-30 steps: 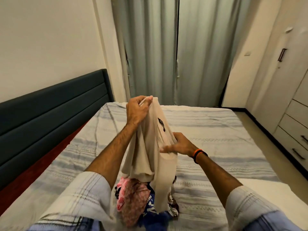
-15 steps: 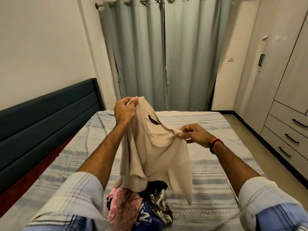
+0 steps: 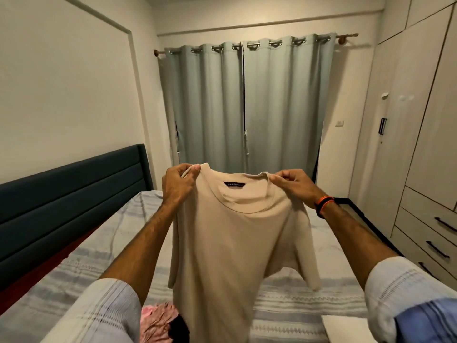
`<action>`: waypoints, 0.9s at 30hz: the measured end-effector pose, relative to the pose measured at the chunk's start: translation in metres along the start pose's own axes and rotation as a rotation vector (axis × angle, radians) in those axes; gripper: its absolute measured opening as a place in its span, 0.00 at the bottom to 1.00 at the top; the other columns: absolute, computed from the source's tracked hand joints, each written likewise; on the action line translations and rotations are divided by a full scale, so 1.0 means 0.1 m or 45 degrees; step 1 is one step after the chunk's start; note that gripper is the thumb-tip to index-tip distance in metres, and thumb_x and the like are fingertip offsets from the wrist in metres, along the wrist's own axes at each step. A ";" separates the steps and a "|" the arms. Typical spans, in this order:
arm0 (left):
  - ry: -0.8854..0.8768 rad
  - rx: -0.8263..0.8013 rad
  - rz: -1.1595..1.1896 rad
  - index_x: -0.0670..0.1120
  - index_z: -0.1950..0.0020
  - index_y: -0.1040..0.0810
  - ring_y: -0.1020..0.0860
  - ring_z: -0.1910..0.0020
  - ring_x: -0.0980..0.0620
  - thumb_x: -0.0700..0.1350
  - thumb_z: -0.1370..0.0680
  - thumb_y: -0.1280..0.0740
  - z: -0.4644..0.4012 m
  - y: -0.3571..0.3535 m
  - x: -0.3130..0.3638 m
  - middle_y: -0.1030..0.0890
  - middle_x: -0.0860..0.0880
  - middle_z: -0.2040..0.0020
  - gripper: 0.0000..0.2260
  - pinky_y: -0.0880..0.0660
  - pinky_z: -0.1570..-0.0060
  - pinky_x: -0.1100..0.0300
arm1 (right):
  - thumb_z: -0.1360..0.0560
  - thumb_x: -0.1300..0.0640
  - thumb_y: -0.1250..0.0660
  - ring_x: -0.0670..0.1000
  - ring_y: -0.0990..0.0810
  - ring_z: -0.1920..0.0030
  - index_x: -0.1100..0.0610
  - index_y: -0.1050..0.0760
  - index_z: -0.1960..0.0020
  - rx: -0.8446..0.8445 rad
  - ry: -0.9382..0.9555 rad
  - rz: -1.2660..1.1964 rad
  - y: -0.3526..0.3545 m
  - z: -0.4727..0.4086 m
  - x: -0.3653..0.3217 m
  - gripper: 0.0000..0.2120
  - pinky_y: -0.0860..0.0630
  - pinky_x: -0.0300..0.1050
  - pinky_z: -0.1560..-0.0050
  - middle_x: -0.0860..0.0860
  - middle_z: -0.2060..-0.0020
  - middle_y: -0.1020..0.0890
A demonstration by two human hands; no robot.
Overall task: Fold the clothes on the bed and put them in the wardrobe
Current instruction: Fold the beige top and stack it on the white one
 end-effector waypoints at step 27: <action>0.048 -0.334 0.092 0.48 0.50 0.18 0.22 0.52 0.49 0.48 0.18 0.37 0.16 -0.84 -0.16 0.18 0.50 0.54 0.09 0.22 0.47 0.51 | 0.31 0.50 0.22 0.46 0.19 0.66 0.57 0.15 0.56 -0.255 -0.294 0.178 0.72 0.30 0.45 0.10 0.22 0.40 0.64 0.50 0.66 0.16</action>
Point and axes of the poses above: each hand's wrist, its own z-axis away from the middle knuckle, its own y-axis out of the back of the hand, x = y × z, the point moved 5 cm from there along -z, towards the middle knuckle
